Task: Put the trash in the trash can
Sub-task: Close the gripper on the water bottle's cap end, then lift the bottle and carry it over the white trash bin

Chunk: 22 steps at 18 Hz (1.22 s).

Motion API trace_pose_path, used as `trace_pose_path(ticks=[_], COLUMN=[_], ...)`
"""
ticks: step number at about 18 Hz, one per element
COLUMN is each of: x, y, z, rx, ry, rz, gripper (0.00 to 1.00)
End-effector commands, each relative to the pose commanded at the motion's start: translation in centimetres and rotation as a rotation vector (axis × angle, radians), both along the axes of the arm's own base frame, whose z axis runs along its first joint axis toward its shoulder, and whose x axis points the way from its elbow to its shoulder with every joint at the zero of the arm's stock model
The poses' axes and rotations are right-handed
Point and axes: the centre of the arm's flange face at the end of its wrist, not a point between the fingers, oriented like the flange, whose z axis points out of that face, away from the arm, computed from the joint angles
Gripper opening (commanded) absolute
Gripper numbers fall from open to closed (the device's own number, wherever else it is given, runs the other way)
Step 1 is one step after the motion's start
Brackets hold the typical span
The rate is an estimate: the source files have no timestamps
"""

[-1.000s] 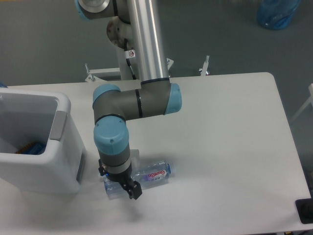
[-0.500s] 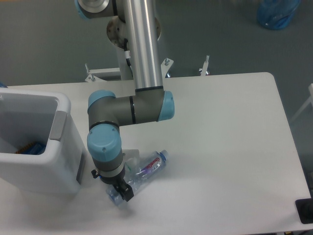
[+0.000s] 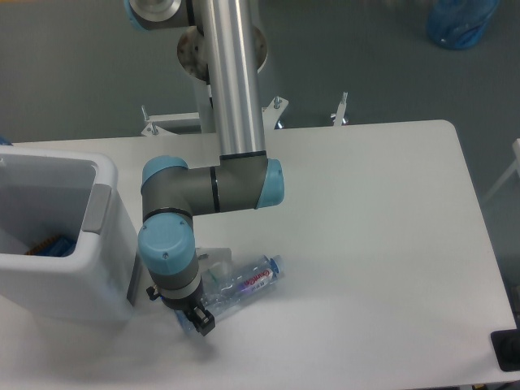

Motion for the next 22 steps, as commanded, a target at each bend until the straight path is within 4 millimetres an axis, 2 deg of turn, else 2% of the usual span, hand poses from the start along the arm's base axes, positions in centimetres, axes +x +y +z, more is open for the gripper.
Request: trace_pose_path(ticks=[6, 9, 12, 18, 20, 22], x=[-4.5, -7.1, -9.5, -12.9, -13.8, -13.9], y=[-1.6, -1.1, -0.6, -3.0, -3.9, -4.3], z=[3.9, 8.4, 13.9, 22.9, 26.6, 29.5], rx=[0.057, 0.14, 0.291, 0.674, 0.795, 0.873], ry=[0.028, 0.061, 0.01, -0.396, -0.534, -0.617], rz=[0.065, 0.097, 0.162, 0.259, 0.259, 0.232], gripper=[0.41, 0.41, 0.41, 0.41, 0.41, 0.41])
